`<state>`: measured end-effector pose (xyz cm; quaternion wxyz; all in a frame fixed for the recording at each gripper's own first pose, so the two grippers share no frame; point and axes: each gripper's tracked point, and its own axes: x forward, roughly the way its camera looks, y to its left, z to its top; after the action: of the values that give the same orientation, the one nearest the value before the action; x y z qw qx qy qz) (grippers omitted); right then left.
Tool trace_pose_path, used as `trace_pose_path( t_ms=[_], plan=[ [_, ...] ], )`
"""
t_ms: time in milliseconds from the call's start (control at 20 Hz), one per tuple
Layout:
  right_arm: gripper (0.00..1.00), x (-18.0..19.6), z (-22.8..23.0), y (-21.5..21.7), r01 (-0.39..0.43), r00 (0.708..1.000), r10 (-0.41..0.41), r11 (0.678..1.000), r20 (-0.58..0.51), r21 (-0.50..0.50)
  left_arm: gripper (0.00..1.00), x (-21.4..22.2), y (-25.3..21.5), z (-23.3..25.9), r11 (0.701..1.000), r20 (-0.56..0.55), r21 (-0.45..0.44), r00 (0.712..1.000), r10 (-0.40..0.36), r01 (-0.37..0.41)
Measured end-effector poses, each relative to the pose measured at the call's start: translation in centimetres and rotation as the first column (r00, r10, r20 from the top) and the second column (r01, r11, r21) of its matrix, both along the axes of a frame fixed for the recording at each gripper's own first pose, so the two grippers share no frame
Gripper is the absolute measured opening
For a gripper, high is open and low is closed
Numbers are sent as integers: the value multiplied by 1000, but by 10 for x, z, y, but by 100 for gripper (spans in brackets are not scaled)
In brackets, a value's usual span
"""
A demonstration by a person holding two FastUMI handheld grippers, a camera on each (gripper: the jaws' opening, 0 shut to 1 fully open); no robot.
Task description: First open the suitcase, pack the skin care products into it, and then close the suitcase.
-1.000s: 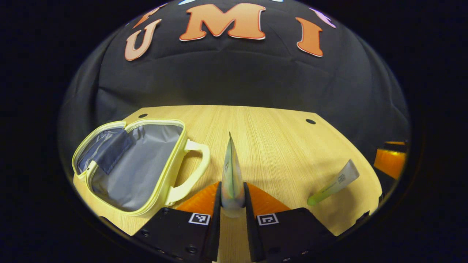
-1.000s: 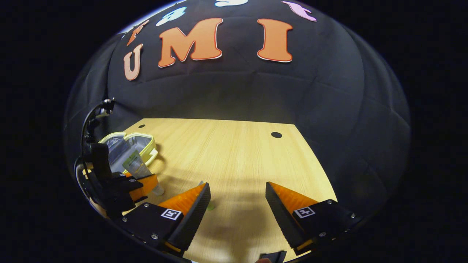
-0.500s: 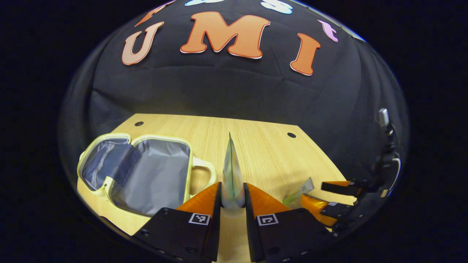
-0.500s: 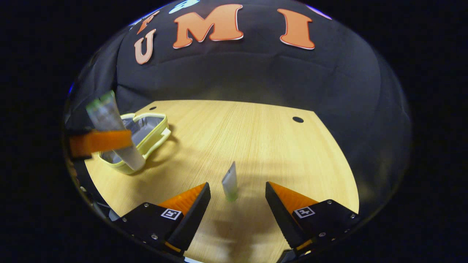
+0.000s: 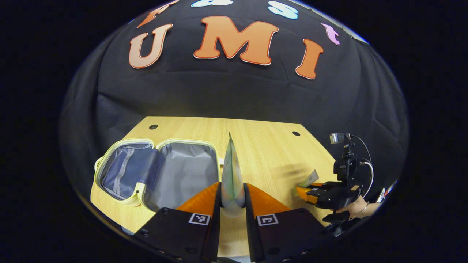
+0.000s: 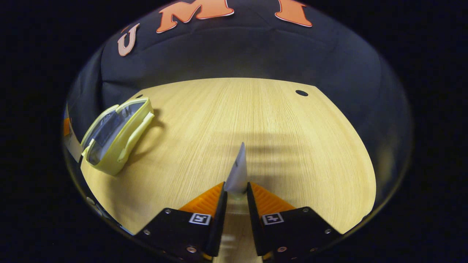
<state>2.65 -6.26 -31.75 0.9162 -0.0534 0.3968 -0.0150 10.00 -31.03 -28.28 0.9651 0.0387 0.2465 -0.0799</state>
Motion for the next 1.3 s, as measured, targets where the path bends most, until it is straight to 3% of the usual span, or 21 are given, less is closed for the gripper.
trace_pose_path(
  t_ms=[200,350,450,650,750,900,950,1000,1300],
  plan=[
    [31,-15,26,14,-5,1000,6,1000,-17,19,32,-1,14,7,999,-43,-41,999,-30,29],
    [27,-25,58,43,-33,999,34,996,-15,84,32,5,35,18,997,-104,-17,991,-81,79],
    [31,-28,75,68,-56,998,59,987,-13,153,32,9,49,17,991,-190,-29,973,-131,128],
    [31,-40,98,120,-69,993,97,934,-63,350,32,39,84,-2,986,-384,-53,908,-167,159],
    [31,-43,104,139,-64,991,108,909,-83,412,32,52,117,-18,990,-490,23,865,-112,142],
    [31,-49,106,154,-63,987,122,895,-107,441,33,61,145,-56,988,-622,88,782,-43,125],
    [26,-50,106,155,-61,986,123,894,-112,443,33,63,151,-65,987,-648,103,761,-29,125],
    [31,-49,105,157,-55,986,118,895,-117,442,32,69,157,-73,984,-665,125,747,-13,128],
    [31,-47,102,156,-10,987,80,895,-138,446,33,100,175,-103,974,-706,179,708,29,139]
  ],
)
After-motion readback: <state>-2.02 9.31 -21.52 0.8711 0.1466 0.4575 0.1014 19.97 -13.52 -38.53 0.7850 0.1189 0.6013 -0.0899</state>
